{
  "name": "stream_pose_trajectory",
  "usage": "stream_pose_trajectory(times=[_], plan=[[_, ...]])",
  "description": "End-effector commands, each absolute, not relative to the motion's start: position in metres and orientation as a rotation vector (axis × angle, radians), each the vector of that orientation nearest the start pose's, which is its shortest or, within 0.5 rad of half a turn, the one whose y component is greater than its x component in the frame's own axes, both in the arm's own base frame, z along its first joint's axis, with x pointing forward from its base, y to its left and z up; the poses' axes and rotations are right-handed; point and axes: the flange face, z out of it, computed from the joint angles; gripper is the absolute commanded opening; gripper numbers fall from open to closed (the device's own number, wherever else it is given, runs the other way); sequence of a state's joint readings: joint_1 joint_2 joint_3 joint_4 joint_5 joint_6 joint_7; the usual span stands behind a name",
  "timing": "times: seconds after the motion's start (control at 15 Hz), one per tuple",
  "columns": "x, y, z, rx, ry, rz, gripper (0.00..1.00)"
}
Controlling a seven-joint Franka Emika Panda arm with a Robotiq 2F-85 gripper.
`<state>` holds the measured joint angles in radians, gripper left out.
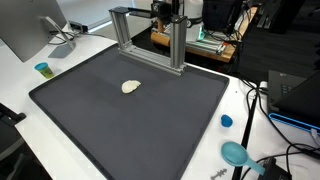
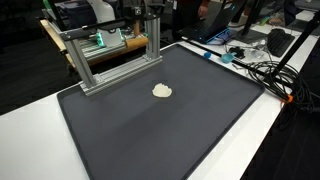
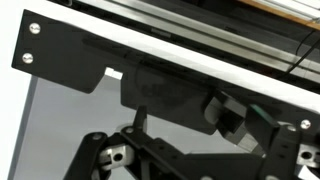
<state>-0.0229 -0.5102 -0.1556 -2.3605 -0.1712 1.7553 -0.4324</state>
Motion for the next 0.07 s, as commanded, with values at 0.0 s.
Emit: stream_pose_trajectory(times=[0.0], plan=[[0.3754,-0.1015,0.5133,-3.152,-0.509,0.114,1.0]])
